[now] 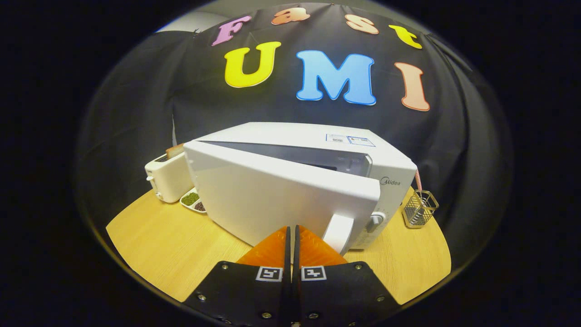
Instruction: Open the microwave, put the food inside, and close the microwave door.
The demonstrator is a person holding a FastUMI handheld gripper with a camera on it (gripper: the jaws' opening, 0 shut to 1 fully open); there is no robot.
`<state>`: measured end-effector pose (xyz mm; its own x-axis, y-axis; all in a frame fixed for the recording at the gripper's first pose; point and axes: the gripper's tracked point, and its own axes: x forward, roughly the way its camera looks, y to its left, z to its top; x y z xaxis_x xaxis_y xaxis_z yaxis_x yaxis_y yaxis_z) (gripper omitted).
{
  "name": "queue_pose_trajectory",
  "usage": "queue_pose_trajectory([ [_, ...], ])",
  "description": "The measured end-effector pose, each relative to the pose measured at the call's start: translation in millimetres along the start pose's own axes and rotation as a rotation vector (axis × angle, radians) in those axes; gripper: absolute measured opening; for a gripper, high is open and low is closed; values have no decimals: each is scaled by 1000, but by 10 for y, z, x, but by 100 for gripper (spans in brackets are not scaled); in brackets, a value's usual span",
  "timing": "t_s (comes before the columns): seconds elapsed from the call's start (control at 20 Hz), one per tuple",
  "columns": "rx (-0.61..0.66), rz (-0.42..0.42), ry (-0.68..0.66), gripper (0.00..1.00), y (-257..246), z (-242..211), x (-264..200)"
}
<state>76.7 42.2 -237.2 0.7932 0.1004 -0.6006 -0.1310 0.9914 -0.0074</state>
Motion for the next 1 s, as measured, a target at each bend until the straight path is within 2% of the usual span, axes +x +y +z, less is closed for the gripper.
queue_pose_trajectory([
  [0.2,36,-55,4,1,-130,122,269],
  [0.35,110,-76,26,1,-161,145,422],
  [0.55,51,-111,5,1,-142,166,448],
  [0.65,84,-107,7,1,-164,207,537],
  [0.7,119,-103,18,1,-128,181,516],
  [0.85,52,-100,7,3,-120,201,477],
  [1.0,60,-81,-57,3,-104,375,216],
])
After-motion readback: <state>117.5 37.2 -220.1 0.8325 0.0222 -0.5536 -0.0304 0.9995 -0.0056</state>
